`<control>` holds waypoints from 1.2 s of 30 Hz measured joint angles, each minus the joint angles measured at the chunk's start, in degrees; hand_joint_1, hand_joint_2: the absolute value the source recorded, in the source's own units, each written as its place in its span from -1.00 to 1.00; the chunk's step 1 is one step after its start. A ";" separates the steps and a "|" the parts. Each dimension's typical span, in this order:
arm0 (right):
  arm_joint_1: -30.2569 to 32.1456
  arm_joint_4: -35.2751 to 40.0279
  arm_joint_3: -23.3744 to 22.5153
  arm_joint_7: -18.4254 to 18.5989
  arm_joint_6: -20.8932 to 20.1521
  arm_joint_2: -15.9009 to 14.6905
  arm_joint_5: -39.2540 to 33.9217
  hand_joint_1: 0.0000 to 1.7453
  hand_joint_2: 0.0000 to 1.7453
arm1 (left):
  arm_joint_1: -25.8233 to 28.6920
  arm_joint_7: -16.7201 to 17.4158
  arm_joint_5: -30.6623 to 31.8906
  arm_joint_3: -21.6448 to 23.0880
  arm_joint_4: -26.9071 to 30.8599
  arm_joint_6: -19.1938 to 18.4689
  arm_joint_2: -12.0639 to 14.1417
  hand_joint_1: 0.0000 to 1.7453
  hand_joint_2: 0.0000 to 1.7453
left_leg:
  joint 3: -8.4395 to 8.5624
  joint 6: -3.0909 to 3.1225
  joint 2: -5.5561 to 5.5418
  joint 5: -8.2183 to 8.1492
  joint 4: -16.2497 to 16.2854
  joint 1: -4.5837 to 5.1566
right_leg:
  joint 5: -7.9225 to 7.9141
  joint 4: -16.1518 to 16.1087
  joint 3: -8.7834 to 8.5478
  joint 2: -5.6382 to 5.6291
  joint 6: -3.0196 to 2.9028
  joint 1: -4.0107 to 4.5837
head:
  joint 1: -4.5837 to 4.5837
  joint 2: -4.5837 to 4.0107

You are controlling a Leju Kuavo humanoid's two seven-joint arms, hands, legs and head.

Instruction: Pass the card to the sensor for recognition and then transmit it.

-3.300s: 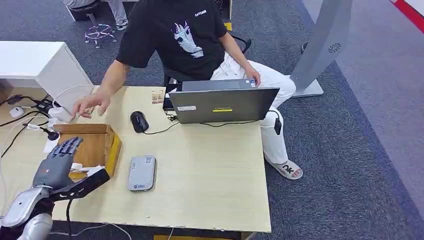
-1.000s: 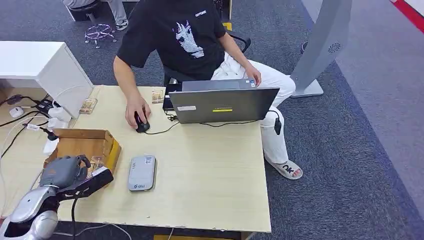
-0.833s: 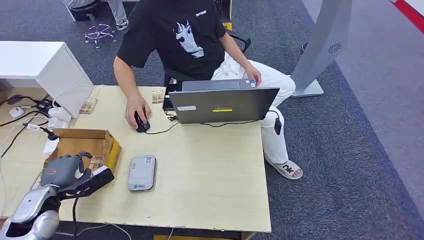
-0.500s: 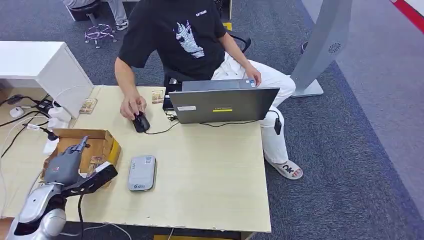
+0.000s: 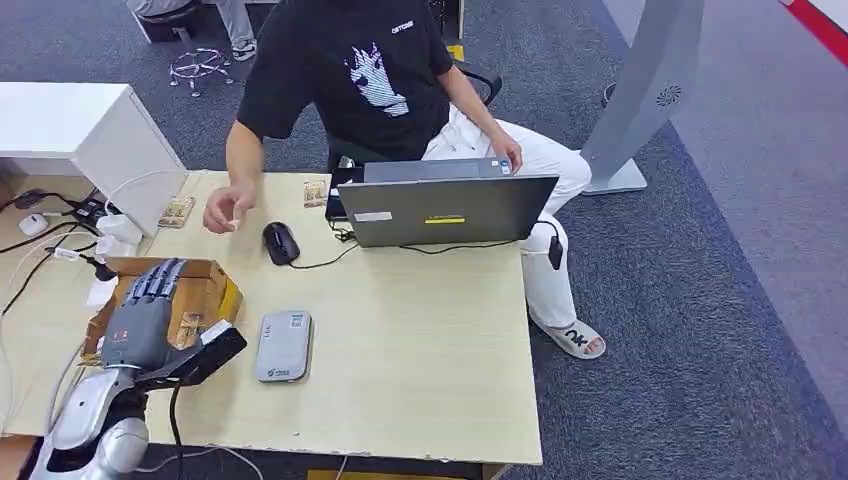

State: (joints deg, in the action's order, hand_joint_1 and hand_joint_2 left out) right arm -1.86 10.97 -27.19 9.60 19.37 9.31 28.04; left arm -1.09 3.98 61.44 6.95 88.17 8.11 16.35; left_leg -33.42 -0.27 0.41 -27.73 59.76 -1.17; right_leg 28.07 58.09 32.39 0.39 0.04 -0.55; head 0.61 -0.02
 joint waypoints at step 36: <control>0.19 0.30 -4.66 -0.55 0.85 1.11 -0.77 -1.00 1.00 | 18.31 3.41 1.56 -11.14 20.57 -1.99 5.03 -1.00 1.00 | -0.08 0.00 -0.02 -0.01 -0.03 -0.01 | 0.03 0.00 0.06 0.05 0.02 0.00 | 0.00 0.00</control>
State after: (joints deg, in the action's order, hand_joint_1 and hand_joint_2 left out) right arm -1.67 11.28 -31.85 9.05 20.22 10.43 27.28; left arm 17.22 7.39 62.99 -4.19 108.74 6.12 21.38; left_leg -33.50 -0.27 0.39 -27.73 59.73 -1.17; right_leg 28.10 58.09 32.44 0.44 0.05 -0.54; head 0.61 -0.02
